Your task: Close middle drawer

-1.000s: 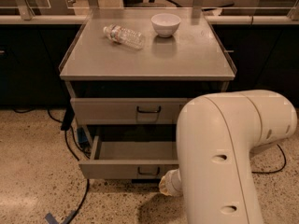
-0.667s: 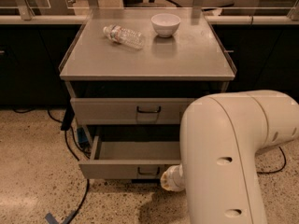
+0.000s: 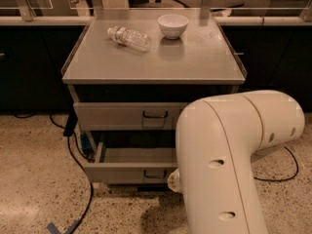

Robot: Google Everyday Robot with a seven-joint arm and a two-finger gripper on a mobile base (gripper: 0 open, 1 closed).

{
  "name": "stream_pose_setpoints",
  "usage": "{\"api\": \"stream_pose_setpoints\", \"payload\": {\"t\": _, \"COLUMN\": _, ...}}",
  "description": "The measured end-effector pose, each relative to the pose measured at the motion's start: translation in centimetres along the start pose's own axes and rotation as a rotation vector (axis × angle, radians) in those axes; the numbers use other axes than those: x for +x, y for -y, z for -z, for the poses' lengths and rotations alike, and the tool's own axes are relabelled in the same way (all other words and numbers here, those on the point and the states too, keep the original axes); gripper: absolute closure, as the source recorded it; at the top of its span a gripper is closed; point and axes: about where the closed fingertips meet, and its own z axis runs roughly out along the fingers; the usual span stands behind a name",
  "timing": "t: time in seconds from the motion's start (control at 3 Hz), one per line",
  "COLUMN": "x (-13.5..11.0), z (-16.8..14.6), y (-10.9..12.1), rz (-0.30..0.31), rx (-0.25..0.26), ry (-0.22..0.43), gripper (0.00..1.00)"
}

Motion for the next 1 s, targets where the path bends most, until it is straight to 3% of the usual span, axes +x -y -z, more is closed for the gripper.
{"api": "stream_pose_setpoints", "payload": {"t": 1.0, "x": 0.0, "z": -2.6, "y": 3.2, "rz": 0.088, "rx": 0.114, "ry": -0.023, "gripper": 1.00}}
